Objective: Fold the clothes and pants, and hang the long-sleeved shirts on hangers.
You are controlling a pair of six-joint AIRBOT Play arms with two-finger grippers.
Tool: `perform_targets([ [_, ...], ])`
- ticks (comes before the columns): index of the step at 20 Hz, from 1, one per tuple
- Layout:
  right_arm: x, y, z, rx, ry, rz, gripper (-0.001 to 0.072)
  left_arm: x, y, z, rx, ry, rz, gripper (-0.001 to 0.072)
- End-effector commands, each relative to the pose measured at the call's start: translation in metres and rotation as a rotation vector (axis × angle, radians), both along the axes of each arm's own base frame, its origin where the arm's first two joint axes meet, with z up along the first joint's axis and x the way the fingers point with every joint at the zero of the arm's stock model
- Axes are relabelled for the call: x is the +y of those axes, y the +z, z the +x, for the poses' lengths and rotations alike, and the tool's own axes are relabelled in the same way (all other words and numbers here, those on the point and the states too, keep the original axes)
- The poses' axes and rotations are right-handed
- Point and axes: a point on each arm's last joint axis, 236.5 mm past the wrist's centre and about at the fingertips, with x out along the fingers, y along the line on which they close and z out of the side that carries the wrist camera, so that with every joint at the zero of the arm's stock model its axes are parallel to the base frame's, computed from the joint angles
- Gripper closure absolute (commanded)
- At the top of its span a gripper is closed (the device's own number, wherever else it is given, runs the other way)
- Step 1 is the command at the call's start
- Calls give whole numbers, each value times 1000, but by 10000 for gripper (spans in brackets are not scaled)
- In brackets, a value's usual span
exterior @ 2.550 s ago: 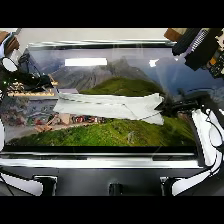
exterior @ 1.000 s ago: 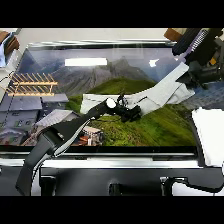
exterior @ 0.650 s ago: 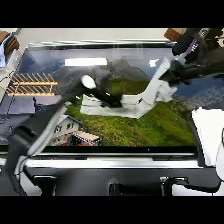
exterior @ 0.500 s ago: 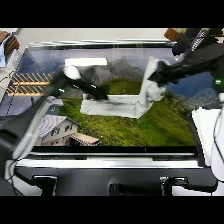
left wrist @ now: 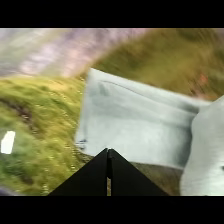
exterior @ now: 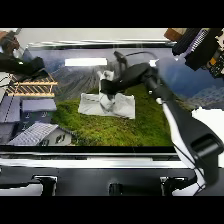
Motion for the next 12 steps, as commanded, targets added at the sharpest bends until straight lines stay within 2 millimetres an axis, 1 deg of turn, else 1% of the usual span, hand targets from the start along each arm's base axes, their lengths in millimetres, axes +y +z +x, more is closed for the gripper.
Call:
perform_targets([
  [1,25,-46,19,19,-63,9,673,39,7,-1,-16,78,16,692],
  [3,26,-67,25,40,-83,1,673,39,7,-1,-18,71,21,692],
  [5,30,-80,22,91,-83,17,673,38,7,-1,-18,68,21,692],
  [7,34,-85,18,123,-81,32,672,38,7,-1,-17,68,21,692],
  [9,37,-82,18,133,-85,51,664,38,6,-1,-16,68,21,691],
  [10,39,-79,17,145,-89,69,603,38,6,-1,-15,68,21,692],
  [12,50,-73,10,174,-86,106,412,38,6,-1,-15,68,20,691],
])
